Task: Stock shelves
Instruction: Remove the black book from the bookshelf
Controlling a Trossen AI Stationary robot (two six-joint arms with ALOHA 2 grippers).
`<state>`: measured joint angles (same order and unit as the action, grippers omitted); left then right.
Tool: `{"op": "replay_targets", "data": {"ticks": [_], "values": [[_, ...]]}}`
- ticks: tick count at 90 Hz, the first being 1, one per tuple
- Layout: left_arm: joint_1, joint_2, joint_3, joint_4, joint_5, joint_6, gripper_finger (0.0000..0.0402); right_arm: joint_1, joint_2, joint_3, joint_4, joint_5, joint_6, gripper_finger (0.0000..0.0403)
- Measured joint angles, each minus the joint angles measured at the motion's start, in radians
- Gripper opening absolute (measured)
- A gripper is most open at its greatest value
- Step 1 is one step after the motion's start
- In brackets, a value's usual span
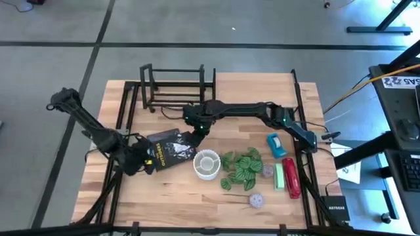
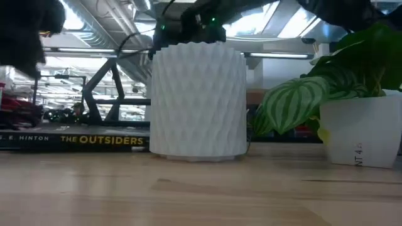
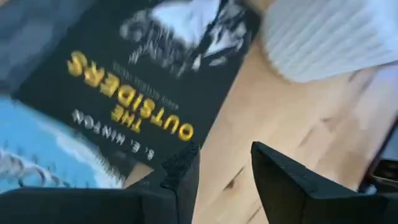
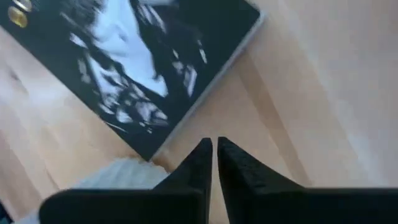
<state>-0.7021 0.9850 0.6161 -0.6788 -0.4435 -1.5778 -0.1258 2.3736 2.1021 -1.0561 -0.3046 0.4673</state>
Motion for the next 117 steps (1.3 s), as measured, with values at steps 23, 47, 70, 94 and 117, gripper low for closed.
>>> {"op": "replay_targets", "data": {"ticks": [23, 47, 70, 94, 117], "values": [[0.0, 0.105, -0.079, 0.277, 0.112, -0.004, 0.0123, 0.002, 0.035, -0.001, 0.027, 0.0, -0.001, 0.0002], [0.005, 0.218, -0.122, 0.376, 0.149, -0.07, 0.0123, 0.003, 0.054, -0.002, 0.109, -0.002, 0.001, 0.0], [0.005, 0.292, -0.122, 0.298, 0.156, -0.209, 0.0123, 0.008, 0.057, -0.002, 0.16, -0.008, 0.003, 0.0], [0.005, 0.25, -0.12, 0.232, 0.163, -0.311, 0.0123, 0.025, 0.077, -0.001, 0.282, -0.015, 0.077, 0.0], [0.005, 0.195, -0.076, 0.031, 0.154, -0.378, 0.0123, 0.028, 0.079, -0.001, 0.465, 0.015, 0.164, 0.0]]}}
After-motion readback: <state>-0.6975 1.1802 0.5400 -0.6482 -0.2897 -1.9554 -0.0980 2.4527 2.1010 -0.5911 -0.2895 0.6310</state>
